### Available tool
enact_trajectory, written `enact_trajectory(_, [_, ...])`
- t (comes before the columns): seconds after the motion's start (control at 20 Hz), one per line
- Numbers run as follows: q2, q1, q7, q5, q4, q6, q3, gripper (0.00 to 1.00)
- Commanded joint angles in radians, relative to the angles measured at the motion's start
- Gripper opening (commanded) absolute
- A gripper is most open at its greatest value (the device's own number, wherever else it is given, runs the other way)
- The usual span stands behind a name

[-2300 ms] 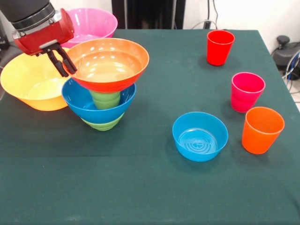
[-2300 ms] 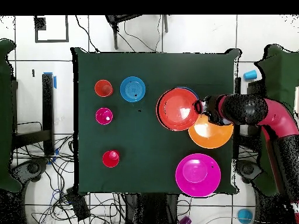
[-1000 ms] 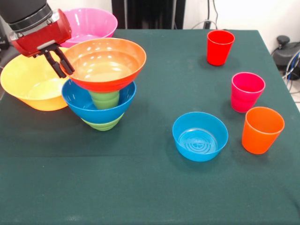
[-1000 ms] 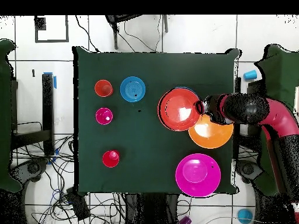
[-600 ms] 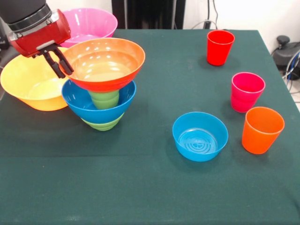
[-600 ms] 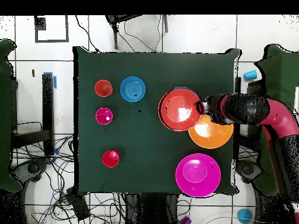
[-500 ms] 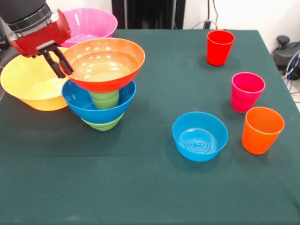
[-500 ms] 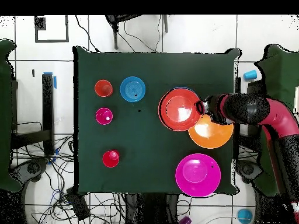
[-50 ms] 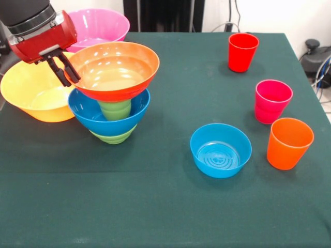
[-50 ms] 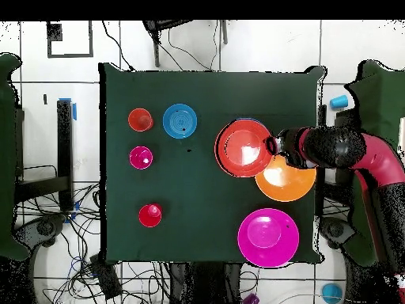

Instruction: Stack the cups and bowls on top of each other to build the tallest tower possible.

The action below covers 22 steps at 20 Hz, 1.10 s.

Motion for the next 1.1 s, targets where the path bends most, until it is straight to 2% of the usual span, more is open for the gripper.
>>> enact_trajectory(0.05, [0.056, 0.042, -0.354, -0.139, -0.079, 0.049, -0.106, 0.00])
enact_trajectory(1.1, [0.054, 0.033, -0.397, -0.135, -0.089, 0.075, -0.100, 0.00])
